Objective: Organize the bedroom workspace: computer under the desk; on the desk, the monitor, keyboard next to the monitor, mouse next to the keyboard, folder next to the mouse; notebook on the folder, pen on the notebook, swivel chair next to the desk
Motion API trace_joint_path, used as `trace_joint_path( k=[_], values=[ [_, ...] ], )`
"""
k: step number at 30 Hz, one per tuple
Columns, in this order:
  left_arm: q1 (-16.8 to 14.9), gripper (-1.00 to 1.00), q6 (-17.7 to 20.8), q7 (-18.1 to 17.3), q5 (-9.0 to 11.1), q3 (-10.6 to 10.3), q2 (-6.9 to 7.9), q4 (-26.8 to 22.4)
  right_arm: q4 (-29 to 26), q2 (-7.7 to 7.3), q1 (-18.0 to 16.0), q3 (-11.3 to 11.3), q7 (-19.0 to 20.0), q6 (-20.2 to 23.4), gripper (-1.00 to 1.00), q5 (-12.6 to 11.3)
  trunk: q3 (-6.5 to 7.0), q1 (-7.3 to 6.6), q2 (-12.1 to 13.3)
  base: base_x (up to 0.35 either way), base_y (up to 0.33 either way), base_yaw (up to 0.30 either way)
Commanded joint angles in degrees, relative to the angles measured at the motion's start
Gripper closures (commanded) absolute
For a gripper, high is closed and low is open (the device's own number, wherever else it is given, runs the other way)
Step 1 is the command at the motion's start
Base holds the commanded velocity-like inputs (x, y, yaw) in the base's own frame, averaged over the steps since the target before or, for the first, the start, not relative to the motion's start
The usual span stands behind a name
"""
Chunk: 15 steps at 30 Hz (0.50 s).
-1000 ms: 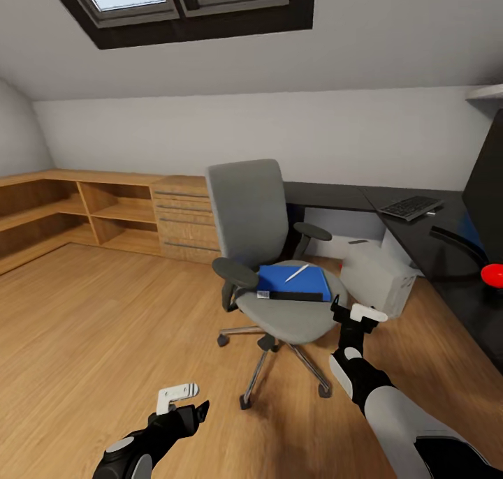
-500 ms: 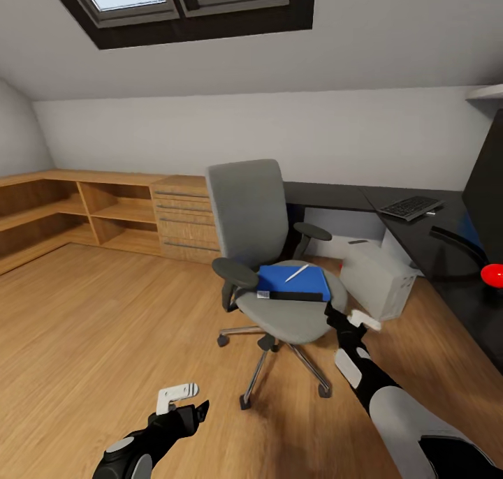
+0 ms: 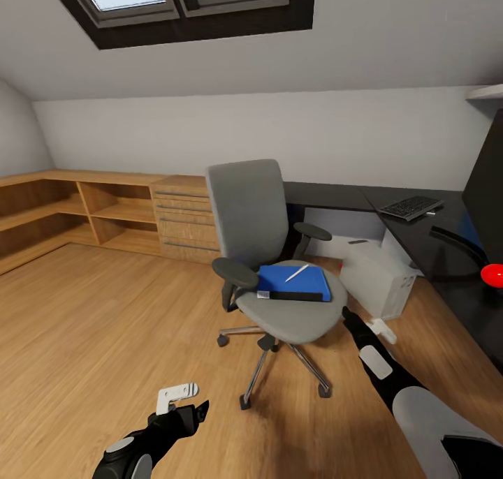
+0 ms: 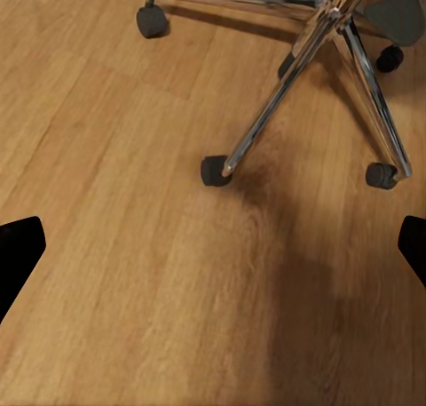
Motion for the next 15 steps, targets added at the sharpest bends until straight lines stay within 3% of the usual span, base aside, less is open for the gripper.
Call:
trace_joint_path(
  k=[1, 7, 15],
  values=[
    [0.0, -1.0, 0.22, 0.46, 0.59, -0.03, 0.0, -0.08, 0.01, -0.14, -0.03, 0.0, 0.23, 0.33, -1.0, -1.13, -0.04, -0.01, -0.02, 0.0, 0.0, 0.0],
    [0.0, -1.0, 0.22, 0.49, 0.55, -0.03, 0.0, -0.08, -0.22, -0.65, -0.03, 0.0, 0.28, 1.81, -1.0, -2.91, -0.04, -0.01, -0.02, 0.0, 0.0, 0.0],
    [0.01, -1.0, 0.22, 0.3, 0.63, -0.06, 0.0, -0.23, -0.41, -0.75, -0.03, 0.07, 0.29, 2.49, -1.0, -3.26, -0.04, -0.01, -0.02, 0.0, 0.0, 0.0]
  ],
)
